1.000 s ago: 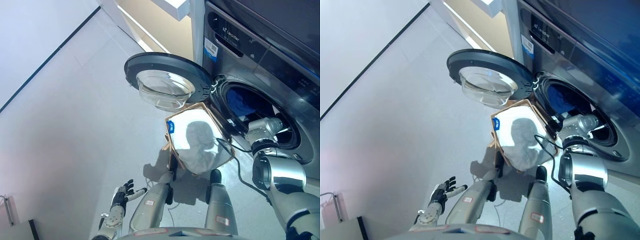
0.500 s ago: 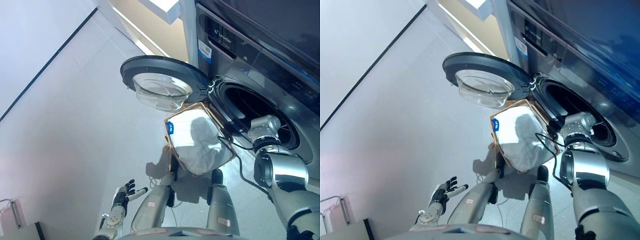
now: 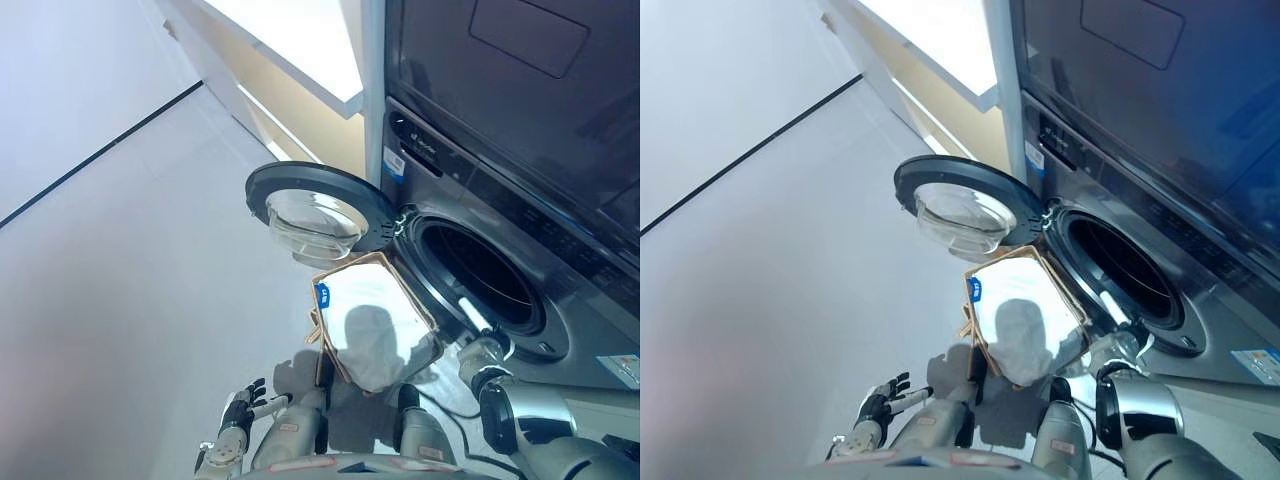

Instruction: Put the clothes in the basket into the washing machine.

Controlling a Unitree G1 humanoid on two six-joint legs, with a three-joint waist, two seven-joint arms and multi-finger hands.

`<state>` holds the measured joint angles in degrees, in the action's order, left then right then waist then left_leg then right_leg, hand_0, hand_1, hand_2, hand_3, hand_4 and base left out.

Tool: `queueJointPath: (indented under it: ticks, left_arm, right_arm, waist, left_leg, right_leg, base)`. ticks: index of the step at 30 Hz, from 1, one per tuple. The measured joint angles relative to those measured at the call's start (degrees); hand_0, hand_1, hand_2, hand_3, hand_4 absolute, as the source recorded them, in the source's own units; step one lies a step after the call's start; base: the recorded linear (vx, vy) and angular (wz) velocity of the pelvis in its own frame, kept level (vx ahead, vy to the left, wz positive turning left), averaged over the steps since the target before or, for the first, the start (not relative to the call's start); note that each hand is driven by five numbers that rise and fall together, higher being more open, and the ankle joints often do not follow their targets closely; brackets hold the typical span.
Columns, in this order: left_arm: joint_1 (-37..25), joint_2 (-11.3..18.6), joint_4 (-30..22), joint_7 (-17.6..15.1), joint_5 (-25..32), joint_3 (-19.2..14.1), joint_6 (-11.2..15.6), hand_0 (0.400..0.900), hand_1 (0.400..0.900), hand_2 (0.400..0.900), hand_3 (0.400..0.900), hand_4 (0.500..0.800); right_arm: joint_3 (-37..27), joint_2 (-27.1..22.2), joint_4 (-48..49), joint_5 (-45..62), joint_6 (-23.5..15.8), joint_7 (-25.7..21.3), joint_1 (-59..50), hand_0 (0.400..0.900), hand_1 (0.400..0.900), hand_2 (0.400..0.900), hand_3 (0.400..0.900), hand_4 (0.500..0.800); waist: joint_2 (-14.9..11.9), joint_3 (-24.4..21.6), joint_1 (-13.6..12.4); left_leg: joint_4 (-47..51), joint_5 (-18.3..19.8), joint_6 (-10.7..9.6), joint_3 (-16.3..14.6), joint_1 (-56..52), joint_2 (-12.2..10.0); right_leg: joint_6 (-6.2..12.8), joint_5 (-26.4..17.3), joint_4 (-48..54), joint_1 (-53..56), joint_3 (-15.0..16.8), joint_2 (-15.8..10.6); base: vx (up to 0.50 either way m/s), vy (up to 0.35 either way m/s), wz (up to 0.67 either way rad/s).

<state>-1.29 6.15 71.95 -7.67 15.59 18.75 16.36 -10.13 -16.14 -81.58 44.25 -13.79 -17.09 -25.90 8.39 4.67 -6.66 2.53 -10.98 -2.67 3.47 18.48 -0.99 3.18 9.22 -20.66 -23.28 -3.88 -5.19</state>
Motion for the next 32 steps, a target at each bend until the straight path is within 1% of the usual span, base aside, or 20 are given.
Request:
queueJointPath:
  ticks: [2, 4, 8, 10, 11, 13, 16, 19, 25, 32]
  left_arm:
    - [0.4, 0.0, 1.2, 0.5, -0.6, -2.0, -0.2, 0.9, 0.9, 0.9, 0.9, 0.8]
    - [1.1, 0.3, 2.3, 0.8, -1.8, -2.9, -0.4, 0.9, 0.9, 0.9, 0.9, 0.8]
    - [1.2, 1.4, 4.4, 2.2, -4.9, -4.6, -1.2, 0.9, 0.9, 0.9, 0.9, 0.8]
    - [1.2, 2.0, 5.1, 2.6, -6.3, -5.2, -1.2, 0.9, 0.9, 0.9, 0.9, 0.8]
    - [1.2, 2.2, 5.6, 3.0, -7.4, -5.4, -1.2, 0.9, 0.9, 0.9, 0.9, 0.8]
    - [1.9, 2.5, 6.3, 3.5, -9.3, -5.6, -1.2, 0.9, 0.9, 0.9, 0.9, 0.8]
    - [2.5, 2.7, 7.6, 4.7, -11.4, -6.2, -1.3, 0.9, 0.9, 0.9, 0.9, 0.8]
    - [2.9, 2.7, 8.2, 5.0, -13.0, -6.4, -1.3, 0.9, 0.9, 0.9, 0.9, 0.8]
    - [3.4, 2.6, 8.3, 5.8, -15.6, -6.1, -2.4, 0.9, 0.9, 0.9, 0.9, 0.8]
    - [3.8, 2.4, 8.2, 6.9, -15.8, -6.0, -2.6, 0.9, 0.9, 0.9, 0.9, 0.8]
  right_arm:
    - [1.1, 0.8, -0.2, -3.8, 1.3, 0.8, 4.3, 0.9, 0.9, 0.9, 0.9, 0.8]
    - [3.0, 0.9, -0.3, -9.5, 2.4, 1.2, 8.1, 0.9, 0.9, 0.9, 0.9, 0.8]
    - [7.9, 0.6, -0.6, -25.6, 4.1, 1.1, 14.3, 0.9, 0.9, 0.9, 0.9, 0.8]
    - [11.5, 0.5, -0.4, -33.2, 4.2, 1.1, 16.6, 0.9, 0.9, 0.9, 0.9, 0.8]
    - [14.2, 0.3, -0.4, -38.7, 4.6, 0.9, 18.1, 0.9, 0.9, 0.9, 0.9, 0.8]
    - [17.9, 0.2, -0.3, -47.5, 5.3, 0.8, 20.7, 0.9, 0.9, 0.9, 0.9, 0.8]
    - [20.1, 0.4, -0.1, -57.0, 5.6, 1.2, 24.0, 0.9, 0.9, 0.9, 0.9, 0.8]
    - [20.0, 0.7, -0.8, -59.5, 6.0, 1.4, 26.9, 0.9, 0.9, 0.9, 0.9, 0.8]
    - [19.0, 0.8, -2.0, -58.1, 6.9, 2.7, 28.7, 0.9, 0.9, 0.9, 0.9, 0.8]
    - [19.7, 1.7, -1.5, -57.2, 7.4, 3.4, 27.8, 0.9, 0.9, 0.9, 0.9, 0.8]
  waist:
    - [-0.9, -0.5, 0.6]
    - [-2.3, -1.8, 1.4]
    - [-5.1, -4.1, 2.5]
    - [-6.4, -5.1, 2.6]
    - [-6.8, -5.2, 2.7]
    - [-7.3, -6.0, 3.1]
    - [-7.3, -6.8, 3.3]
    - [-6.9, -7.8, 3.9]
    - [-6.6, -8.9, 4.5]
    - [-6.8, -9.6, 4.5]
  left_leg:
    - [0.2, 0.2, 0.2, -0.2, -2.1, -0.1]
    - [0.2, 0.8, 0.1, -0.3, -3.3, -0.2]
    - [0.4, 1.5, 0.1, -0.2, -6.3, -0.5]
    - [0.8, 1.6, 0.0, -0.4, -7.5, -0.7]
    - [1.0, 1.7, -0.1, -0.5, -8.6, -0.8]
    - [0.9, 2.6, -0.1, -0.7, -10.2, -0.8]
    - [0.8, 3.4, 0.2, -0.7, -12.4, -0.8]
    - [0.8, 3.9, 0.3, -0.8, -13.8, -0.8]
    - [0.9, 4.8, 0.4, -2.1, -16.8, -0.9]
    - [0.8, 5.3, 0.4, -2.1, -18.2, -0.9]
  right_leg:
    - [0.0, 0.0, 1.1, 2.2, 0.1, 0.0]
    - [0.0, 0.0, 2.2, 3.9, 0.1, 0.3]
    - [0.02, 0.0, 4.7, 7.9, -0.1, 0.8]
    - [-0.01, 0.0, 5.2, 9.2, -0.2, 0.9]
    - [-0.01, 0.0, 5.7, 10.3, -0.1, 1.1]
    - [-0.06, 0.0, 6.4, 12.2, 0.0, 1.1]
    - [-0.22, 0.1, 7.7, 15.0, 0.0, 1.1]
    - [-0.2, 0.1, 8.7, 16.9, 0.1, 1.1]
    - [-0.06, -0.1, 9.9, 19.9, 1.0, 1.2]
    - [-0.23, -0.2, 11.0, 21.9, 1.0, 1.3]
  base:
    - [0.02, -0.02, -0.05]
    - [0.0, 0.0, 0.0]
    - [0.0, -0.013, 0.0]
    - [-0.01, -0.013, -0.08]
    - [-0.01, -0.006, -0.05]
    - [0.01, -0.005, -0.03]
    - [0.02, -0.001, -0.06]
    - [0.03, 0.007, -0.06]
    - [0.02, 0.003, -0.06]
    - [0.0, 0.0, 0.0]
